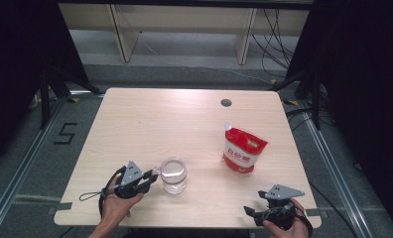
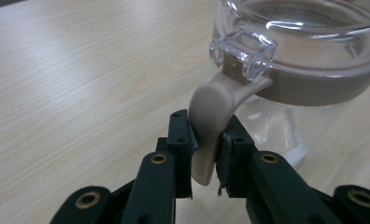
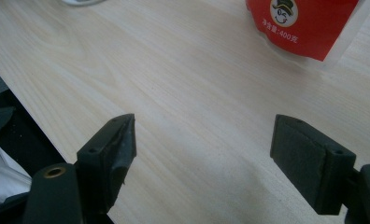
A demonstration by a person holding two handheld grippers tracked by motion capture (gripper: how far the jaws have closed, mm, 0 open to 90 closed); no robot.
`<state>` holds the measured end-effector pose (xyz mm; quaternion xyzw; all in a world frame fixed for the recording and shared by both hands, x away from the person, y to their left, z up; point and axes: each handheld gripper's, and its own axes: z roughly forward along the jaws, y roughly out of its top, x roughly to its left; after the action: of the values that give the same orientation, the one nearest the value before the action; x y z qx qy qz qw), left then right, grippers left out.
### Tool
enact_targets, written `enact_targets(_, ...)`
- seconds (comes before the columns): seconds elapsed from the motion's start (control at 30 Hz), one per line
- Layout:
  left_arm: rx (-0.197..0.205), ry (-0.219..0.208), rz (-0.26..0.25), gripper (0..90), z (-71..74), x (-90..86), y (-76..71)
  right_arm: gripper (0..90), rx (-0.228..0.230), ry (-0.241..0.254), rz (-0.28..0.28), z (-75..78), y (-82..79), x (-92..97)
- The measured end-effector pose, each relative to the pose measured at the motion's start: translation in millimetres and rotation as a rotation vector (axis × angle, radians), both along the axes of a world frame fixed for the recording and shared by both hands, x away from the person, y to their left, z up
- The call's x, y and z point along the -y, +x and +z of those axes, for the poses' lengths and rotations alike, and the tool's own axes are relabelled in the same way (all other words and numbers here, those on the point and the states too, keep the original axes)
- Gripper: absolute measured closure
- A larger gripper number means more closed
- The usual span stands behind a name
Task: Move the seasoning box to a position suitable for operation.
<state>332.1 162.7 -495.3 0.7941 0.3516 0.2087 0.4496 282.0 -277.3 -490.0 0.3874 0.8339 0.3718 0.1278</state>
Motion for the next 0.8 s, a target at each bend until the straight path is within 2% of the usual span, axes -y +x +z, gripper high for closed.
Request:
enact_targets(0.03, -0.013, -0.021, 0.002, 76.5, -0.7, 3.5, -2.3, 23.6, 0.002, 0.004, -0.001, -0.3, 0.0, 0.0)
enact_targets(0.2, -0.014, -0.011, -0.03, 76.2, 0.4, 11.4, -8.3, 23.6, 0.001, 0.005, -0.001, -0.3, 0.1, 0.0)
enact_targets(0.3, -0.031, -0.021, -0.041, 75.5, 0.9, 13.7, -10.9, 23.6, 0.005, 0.002, -0.004, -0.1, -0.1, -0.1)
enact_targets(0.33, -0.035, -0.01, -0.044, 75.4, 1.4, 13.1, -11.4, 23.6, 0.001, 0.0, 0.001, -0.1, 0.2, 0.0)
enact_targets(0.37, -0.03, -0.022, -0.045, 75.2, 1.2, 14.2, -12.3, 23.6, 0.001, 0.0, 0.002, -0.1, 0.2, 0.0)
enact_targets(0.43, -0.032, -0.009, -0.049, 75.2, 1.6, 14.8, -12.2, 23.6, 0.001, 0.0, 0.002, -0.1, 0.2, -0.1)
enact_targets(0.57, -0.029, -0.024, -0.056, 75.2, 1.0, 18.3, -12.2, 23.6, -0.007, 0.002, -0.001, -0.4, 0.1, -0.4)
enact_targets(0.67, -0.025, -0.013, -0.067, 75.2, 1.2, 21.7, -12.3, 23.6, -0.01, 0.003, 0.003, -0.9, 0.6, 0.0)
enact_targets(0.7, -0.027, -0.028, -0.07, 75.2, 0.6, 23.8, -12.0, 23.6, -0.011, 0.008, 0.01, -1.4, 1.3, 0.2)
enact_targets(0.77, -0.023, -0.016, -0.08, 75.3, 1.0, 25.6, -10.8, 23.6, -0.007, 0.005, 0.005, -1.8, 1.3, 0.8)
enact_targets(0.8, -0.028, -0.024, -0.077, 75.3, 0.8, 26.7, -11.0, 23.6, -0.006, 0.011, 0.014, -2.7, 2.0, 1.3)
